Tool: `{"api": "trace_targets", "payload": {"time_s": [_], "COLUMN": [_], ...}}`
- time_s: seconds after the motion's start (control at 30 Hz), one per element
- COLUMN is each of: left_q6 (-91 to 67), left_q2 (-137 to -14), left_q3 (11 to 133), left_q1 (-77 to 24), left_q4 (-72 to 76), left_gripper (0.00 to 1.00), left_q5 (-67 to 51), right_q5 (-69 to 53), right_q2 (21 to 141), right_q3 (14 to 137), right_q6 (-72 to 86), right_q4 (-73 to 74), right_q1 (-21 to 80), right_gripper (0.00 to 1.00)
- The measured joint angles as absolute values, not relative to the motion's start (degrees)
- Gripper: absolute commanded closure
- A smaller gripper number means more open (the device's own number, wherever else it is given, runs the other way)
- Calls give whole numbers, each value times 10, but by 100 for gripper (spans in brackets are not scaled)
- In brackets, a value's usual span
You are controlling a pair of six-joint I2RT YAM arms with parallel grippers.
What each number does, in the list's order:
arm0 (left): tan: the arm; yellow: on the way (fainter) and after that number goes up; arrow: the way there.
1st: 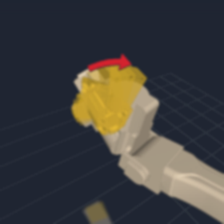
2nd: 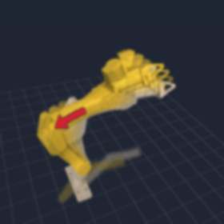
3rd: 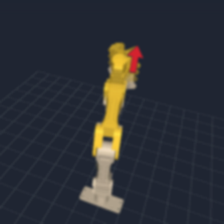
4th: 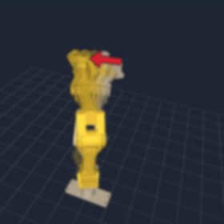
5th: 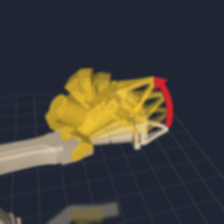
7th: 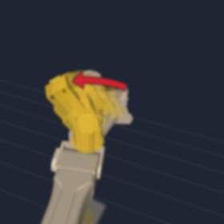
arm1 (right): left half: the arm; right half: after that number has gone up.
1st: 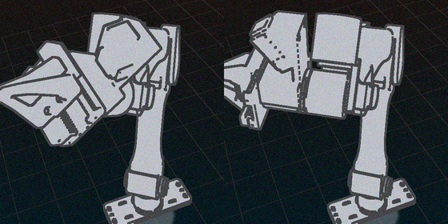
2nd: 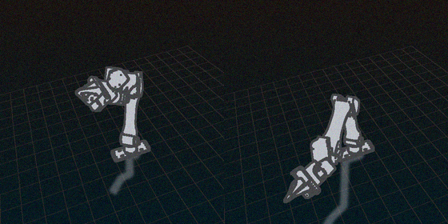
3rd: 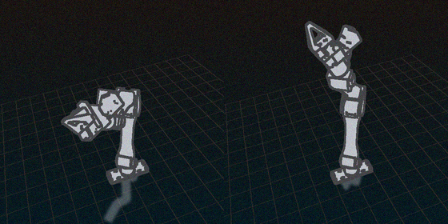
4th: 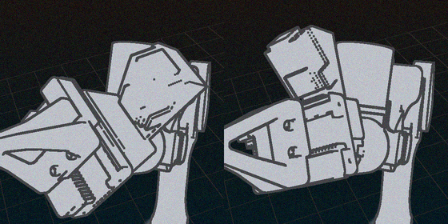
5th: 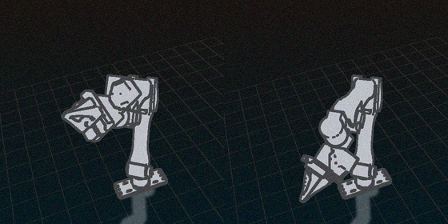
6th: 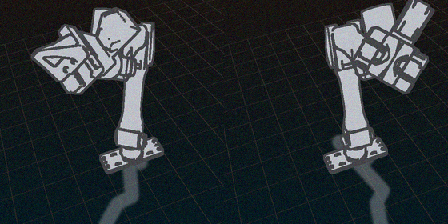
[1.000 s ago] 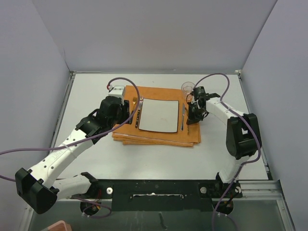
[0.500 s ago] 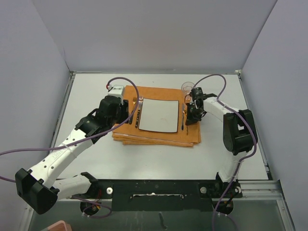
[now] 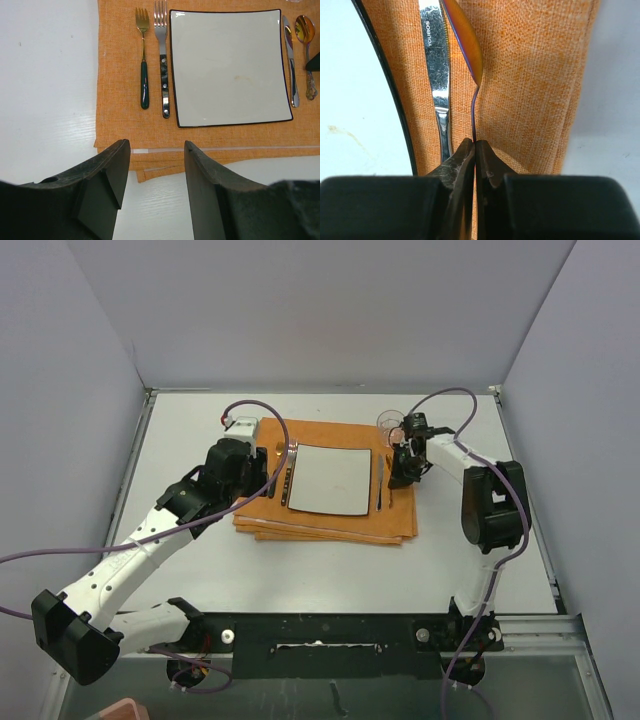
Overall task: Set the dinner table for one person
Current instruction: Place the spoon on the napkin.
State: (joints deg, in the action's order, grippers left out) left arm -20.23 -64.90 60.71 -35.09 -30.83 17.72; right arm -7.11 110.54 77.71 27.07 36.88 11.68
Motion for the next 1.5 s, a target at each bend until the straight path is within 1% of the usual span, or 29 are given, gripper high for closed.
{"api": "trace_targets", "payload": {"time_s": [0.23,0.3,0.43,0.47,0.57,0.83,1.03,1.07,1.1,1.13,1.23,1.3,1.43,1.5], "left_q6": [-199,-196,-192,-192,-191,-191,-193,-194,-194,-194,-194,-194,-194,-194], "left_q2": [-652,-653,-655,-655,-655,-655,-655,-655,-655,-655,-655,-655,-655,-655], "left_q3": [608,608,608,608,608,608,608,608,608,608,608,608,608,608], "left_q1": [-349,-348,-348,-348,-348,-348,-348,-348,-348,-348,-348,-348,-348,-348], "left_q4": [-308,-308,-308,-308,-308,-308,-308,-308,-308,-308,-308,-308,-308,-308], "left_gripper": [54,54,54,54,54,54,54,54,54,54,54,54,54,54], "left_q5": [177,177,177,177,177,176,175,175,174,173,173,173,173,173], "right_q5": [-71,-71,-63,-60,-60,-41,-23,-22,-20,-19,-17,-15,-13,-12], "right_q2": [1113,1114,1124,1128,1129,1111,1074,1073,1072,1072,1073,1073,1074,1078], "right_q3": [784,785,794,794,794,794,803,805,807,808,808,808,808,810], "right_q6": [275,275,280,281,284,280,272,272,272,270,270,270,271,272], "right_q4": [368,369,378,380,382,412,446,447,447,447,452,452,452,453], "right_q1": [116,116,116,116,117,117,117,117,117,117,120,123,129,131], "right_gripper": [100,90,61,56,53,52,56,60,69,76,86,86,82,81]}}
